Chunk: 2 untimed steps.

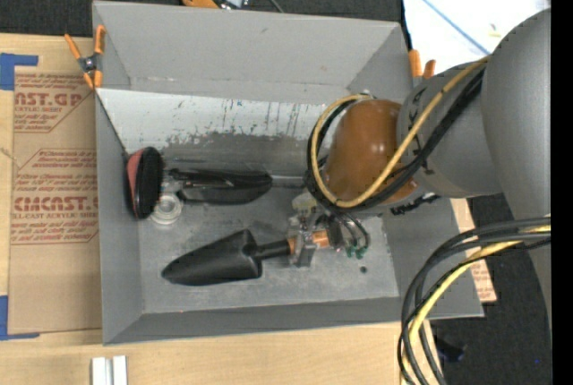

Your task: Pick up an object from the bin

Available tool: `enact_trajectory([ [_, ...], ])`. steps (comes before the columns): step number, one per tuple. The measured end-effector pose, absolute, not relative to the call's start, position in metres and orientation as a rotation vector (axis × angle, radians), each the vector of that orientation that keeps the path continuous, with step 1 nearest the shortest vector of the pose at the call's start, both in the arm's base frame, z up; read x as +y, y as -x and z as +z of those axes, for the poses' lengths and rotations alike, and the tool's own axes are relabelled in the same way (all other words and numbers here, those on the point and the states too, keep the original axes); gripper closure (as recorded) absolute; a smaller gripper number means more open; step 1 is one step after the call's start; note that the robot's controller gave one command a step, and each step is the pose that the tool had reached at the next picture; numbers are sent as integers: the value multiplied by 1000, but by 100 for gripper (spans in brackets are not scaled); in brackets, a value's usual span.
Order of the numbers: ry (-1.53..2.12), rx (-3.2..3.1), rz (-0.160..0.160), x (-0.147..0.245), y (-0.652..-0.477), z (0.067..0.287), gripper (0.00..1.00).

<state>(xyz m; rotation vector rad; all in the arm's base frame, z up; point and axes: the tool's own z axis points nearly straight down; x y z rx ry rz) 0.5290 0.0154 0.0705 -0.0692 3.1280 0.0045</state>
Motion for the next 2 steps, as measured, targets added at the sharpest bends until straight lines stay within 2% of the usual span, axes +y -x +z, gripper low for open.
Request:
enact_trajectory([
  [1, 51, 3127, 7, 12, -543, 70, 100],
  [2, 26, 3130, 5, -13, -525, 70, 100],
])
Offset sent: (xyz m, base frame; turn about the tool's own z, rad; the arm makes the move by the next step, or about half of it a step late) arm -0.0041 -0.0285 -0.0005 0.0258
